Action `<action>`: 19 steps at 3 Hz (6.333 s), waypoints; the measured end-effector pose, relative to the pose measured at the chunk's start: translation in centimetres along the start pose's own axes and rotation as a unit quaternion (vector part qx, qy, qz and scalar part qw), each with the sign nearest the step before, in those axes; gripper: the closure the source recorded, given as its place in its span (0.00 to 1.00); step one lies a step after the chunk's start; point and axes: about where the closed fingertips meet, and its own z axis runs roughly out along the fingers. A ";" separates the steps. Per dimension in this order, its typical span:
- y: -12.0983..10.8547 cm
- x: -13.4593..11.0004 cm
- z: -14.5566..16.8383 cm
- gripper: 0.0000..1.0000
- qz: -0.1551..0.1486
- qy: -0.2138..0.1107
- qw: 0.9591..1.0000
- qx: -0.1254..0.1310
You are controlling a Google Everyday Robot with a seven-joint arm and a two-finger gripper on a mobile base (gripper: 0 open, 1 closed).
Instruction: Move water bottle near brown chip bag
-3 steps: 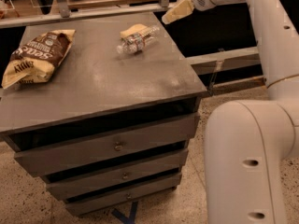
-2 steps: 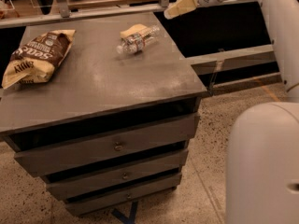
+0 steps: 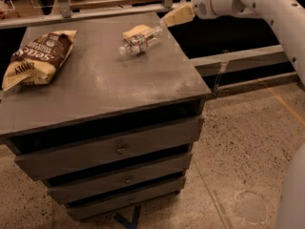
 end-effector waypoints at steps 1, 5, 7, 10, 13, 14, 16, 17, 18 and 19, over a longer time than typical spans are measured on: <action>3.4 2.7 1.8 0.00 0.015 0.015 1.000 -0.017; 11.1 2.1 8.0 0.00 -0.041 -0.032 0.997 -0.061; 12.1 2.1 8.1 0.00 -0.175 -0.035 0.984 -0.032; 12.4 1.3 7.8 0.00 -0.219 -0.069 0.973 0.020; 12.5 0.9 9.8 0.00 -0.258 -0.094 0.957 0.093; 12.3 0.8 10.5 0.00 -0.293 -0.105 0.943 0.117; 14.0 0.3 11.7 0.00 -0.362 -0.130 0.915 0.117; 15.4 0.0 12.2 0.00 -0.397 -0.139 0.901 0.104; 16.4 -0.2 12.5 0.00 -0.424 -0.147 0.889 0.093; 16.4 -0.2 12.5 0.15 -0.424 -0.147 0.889 0.093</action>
Offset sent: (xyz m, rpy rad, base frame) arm -0.0355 0.0632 -0.0785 0.0024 0.0059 0.0436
